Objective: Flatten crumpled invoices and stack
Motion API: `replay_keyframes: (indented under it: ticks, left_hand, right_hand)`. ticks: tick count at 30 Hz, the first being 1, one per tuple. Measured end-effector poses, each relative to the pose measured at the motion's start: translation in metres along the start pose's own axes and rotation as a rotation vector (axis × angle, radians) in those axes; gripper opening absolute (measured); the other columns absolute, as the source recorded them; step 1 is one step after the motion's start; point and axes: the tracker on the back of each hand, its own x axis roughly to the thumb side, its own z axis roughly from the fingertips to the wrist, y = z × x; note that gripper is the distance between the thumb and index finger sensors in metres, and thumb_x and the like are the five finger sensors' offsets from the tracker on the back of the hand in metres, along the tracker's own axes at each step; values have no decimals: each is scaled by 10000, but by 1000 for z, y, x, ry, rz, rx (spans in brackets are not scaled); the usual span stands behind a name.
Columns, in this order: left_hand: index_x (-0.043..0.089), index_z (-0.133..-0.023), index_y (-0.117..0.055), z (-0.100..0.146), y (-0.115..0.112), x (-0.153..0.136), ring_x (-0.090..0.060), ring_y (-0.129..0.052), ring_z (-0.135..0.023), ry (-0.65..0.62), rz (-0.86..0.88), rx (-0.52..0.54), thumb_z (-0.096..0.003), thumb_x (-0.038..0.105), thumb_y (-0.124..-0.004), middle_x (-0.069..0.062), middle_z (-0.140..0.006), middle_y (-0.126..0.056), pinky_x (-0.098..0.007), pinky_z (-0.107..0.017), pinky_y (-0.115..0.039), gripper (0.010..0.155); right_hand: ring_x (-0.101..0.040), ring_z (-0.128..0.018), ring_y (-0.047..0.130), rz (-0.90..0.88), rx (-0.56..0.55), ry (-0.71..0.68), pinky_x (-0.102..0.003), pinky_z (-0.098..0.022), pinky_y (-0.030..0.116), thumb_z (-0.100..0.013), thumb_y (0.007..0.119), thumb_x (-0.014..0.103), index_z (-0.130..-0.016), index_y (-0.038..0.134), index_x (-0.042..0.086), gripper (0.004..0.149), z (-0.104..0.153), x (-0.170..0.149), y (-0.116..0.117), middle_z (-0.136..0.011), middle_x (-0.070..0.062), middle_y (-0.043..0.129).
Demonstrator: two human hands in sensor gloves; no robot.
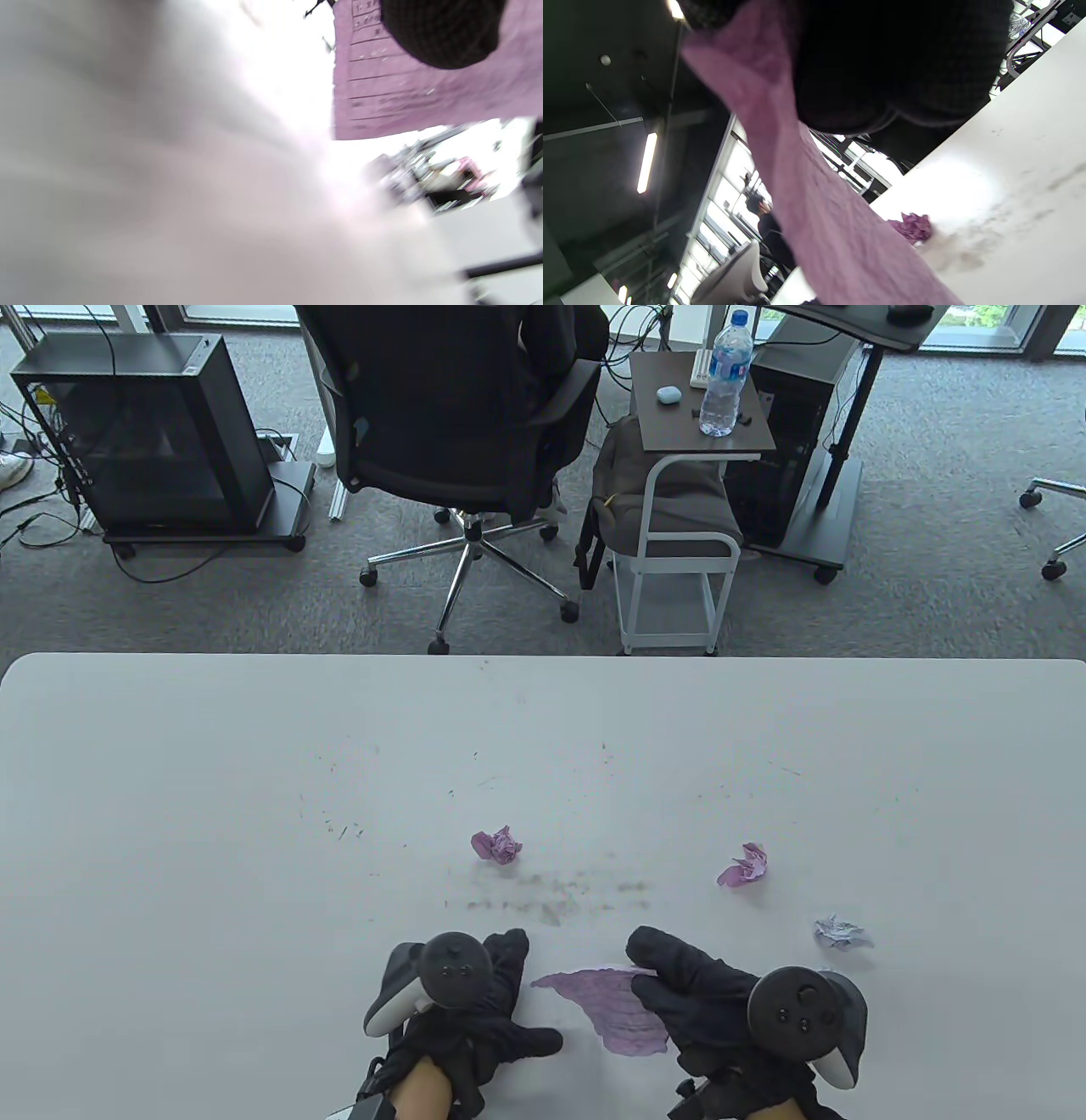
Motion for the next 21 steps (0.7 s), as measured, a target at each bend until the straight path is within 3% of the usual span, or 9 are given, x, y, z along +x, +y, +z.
replay_keyframes:
  ticks: [2,3,5,6,10,13,15,18,21]
  left_hand:
    - [173,-986,110,4,5,0,-619,-268,-1051,-103,319,24,-481,593,-798,-305,-1062,9,-741,-687,-434,1121]
    - [187,-972,127,6,5,1,-613,-295,-1062,-169,502,25,-494,564,-821,-310,-1059,20,-733,-698,-441,1126]
    - [197,-958,145,7,5,3,-574,-413,-1074,-233,637,4,-526,514,-831,-314,-1076,-41,-694,-712,-510,1114]
    - [186,-959,145,6,4,6,-503,-576,-1053,-259,657,-10,-553,473,-823,-311,-1097,-125,-644,-712,-597,1089]
    - [249,-998,32,7,5,19,-189,-916,-783,-296,676,98,-602,217,-785,-243,-1090,-423,-445,-632,-816,909]
    - [470,-996,-141,12,11,24,-166,-955,-741,-318,576,207,-597,175,-778,-216,-1072,-526,-412,-608,-854,807]
    - [493,-1003,-211,15,13,24,-182,-962,-737,-321,561,252,-597,159,-771,-230,-1078,-515,-425,-603,-856,768]
    - [461,-1039,-375,18,17,23,-209,-979,-734,-308,484,320,-595,140,-759,-252,-1077,-517,-444,-597,-862,670]
    - [237,-1032,-711,18,18,26,-198,-987,-734,-275,320,351,-585,120,-748,-230,-1061,-577,-443,-600,-859,464]
  right_hand:
    - [-200,-451,980,-137,-63,15,-335,-281,905,-505,831,238,-931,672,84,480,1,-3,-3,-713,-141,918]
    - [-202,-451,979,-242,-108,38,-335,-280,904,-507,828,236,-934,666,77,484,2,-6,-4,-715,-143,915]
    - [-210,-460,972,-396,-162,95,-343,-286,900,-515,820,230,-957,629,48,514,5,-15,-5,-724,-152,903]
    - [-226,-462,970,-459,-176,129,-354,-286,898,-514,821,218,-957,625,31,519,6,-20,-4,-726,-167,900]
    - [-239,-482,963,-381,-142,190,-364,-300,894,-518,818,204,-970,600,16,537,7,-34,-6,-747,-179,882]
    - [-241,-508,951,-228,-120,234,-366,-320,892,-506,830,201,-998,542,10,601,6,-40,-8,-781,-177,853]
    - [-238,-514,942,-173,-108,254,-366,-324,889,-499,839,196,-1014,505,13,641,6,-44,-7,-797,-176,827]
    - [-237,-513,938,-135,-92,286,-369,-322,885,-492,843,184,-1032,451,29,685,5,-50,-2,-810,-170,792]
    - [-244,-515,936,-65,-54,285,-376,-326,884,-492,842,170,-1038,441,51,689,4,-52,3,-811,-174,783]
